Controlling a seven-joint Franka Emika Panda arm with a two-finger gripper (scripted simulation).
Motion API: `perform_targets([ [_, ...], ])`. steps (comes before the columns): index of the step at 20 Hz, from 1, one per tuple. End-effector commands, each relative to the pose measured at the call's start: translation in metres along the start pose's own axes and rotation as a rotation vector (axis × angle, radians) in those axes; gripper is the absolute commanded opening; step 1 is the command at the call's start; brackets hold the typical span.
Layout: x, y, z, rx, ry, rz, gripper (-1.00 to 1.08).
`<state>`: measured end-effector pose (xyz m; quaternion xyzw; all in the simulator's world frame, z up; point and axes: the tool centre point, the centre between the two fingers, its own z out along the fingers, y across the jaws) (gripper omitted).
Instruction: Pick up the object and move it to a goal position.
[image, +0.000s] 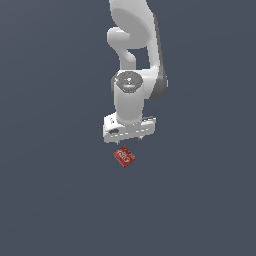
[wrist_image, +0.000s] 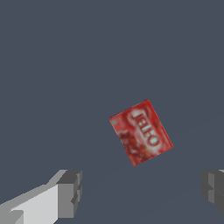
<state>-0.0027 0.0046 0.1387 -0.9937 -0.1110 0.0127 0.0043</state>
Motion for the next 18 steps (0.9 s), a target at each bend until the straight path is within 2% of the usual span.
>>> perform_targets([
  [1,0.002,0.004,0.01,-0.004,0.002,-0.065,1.0],
  [10,0.008,0.018,0.046,-0.013,0.012,-0.298,1.0],
  [18,0.011,0.024,0.066,-0.016,0.019,-0.43,1.0],
])
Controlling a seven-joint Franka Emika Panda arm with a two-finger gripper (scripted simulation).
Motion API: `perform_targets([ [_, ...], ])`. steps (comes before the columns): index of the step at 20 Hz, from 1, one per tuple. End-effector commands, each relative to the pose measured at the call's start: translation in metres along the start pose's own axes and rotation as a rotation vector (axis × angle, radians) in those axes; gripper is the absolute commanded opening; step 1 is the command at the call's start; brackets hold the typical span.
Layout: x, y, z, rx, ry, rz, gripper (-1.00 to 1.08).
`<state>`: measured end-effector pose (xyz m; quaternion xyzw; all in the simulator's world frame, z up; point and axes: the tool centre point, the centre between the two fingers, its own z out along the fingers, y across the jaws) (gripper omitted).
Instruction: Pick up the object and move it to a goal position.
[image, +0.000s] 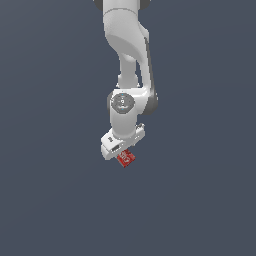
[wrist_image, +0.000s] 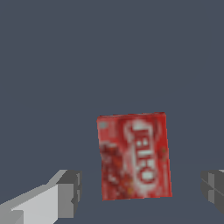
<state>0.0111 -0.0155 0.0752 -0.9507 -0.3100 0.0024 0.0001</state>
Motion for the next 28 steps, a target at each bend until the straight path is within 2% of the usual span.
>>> perform_targets([
  [1,0.0,0.001,0.005,-0.001,0.002,-0.032,1.0],
  [12,0.0,0.003,0.013,-0.001,0.004,-0.061,1.0],
  [21,-0.001,0.002,0.053,-0.002,0.004,-0.065,1.0],
  [26,0.0,0.003,0.06,-0.002,0.004,-0.065,1.0],
  [27,0.0,0.003,0.06,-0.002,0.004,-0.065,-1.0],
  [28,0.0,0.003,0.06,-0.002,0.004,-0.065,-1.0],
])
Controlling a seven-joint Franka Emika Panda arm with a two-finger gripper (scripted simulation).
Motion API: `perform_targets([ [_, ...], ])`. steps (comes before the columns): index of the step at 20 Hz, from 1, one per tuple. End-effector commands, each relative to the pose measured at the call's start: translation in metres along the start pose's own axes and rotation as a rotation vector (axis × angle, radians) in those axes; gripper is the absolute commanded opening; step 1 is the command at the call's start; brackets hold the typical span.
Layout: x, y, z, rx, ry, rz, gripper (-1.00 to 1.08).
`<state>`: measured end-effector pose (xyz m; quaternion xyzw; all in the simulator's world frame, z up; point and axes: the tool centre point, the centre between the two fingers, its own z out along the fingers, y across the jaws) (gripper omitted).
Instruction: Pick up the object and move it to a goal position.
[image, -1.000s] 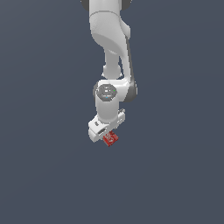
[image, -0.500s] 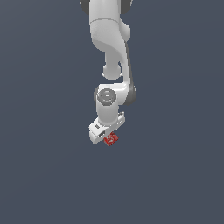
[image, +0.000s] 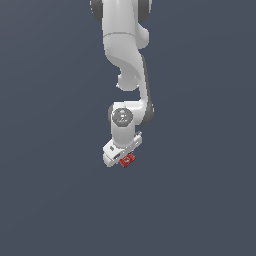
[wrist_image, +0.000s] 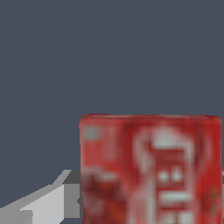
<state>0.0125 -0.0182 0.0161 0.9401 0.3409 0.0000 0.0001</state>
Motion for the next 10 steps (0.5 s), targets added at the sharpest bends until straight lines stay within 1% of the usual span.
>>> perform_targets([
  [1,0.0001,0.0,0.0008,0.0,0.0,0.0,-1.0],
  [10,0.0007,0.0002,-0.0003,-0.001,0.001,-0.001,-1.0],
])
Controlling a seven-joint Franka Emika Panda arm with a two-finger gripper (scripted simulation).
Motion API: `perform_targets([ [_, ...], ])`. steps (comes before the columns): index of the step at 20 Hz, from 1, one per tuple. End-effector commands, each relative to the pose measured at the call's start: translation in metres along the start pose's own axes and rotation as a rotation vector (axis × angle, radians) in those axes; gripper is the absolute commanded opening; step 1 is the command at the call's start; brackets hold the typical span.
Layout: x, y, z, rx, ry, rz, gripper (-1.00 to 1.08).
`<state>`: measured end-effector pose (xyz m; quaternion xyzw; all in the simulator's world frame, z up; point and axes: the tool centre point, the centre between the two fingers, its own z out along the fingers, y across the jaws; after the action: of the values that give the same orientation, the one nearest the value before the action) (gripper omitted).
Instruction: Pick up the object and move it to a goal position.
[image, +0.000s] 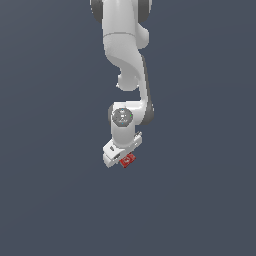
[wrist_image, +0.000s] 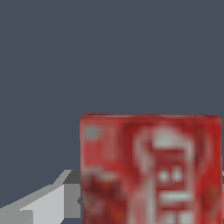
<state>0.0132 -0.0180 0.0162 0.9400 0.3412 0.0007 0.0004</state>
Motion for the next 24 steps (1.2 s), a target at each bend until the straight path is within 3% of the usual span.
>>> perform_targets([
  [1,0.0,0.0,-0.001,0.0,0.0,0.0,-1.0],
  [11,0.012,0.004,-0.046,0.0,0.0,0.0,-1.0],
  [24,0.045,0.017,-0.175,0.002,0.0,-0.001,-1.0],
])
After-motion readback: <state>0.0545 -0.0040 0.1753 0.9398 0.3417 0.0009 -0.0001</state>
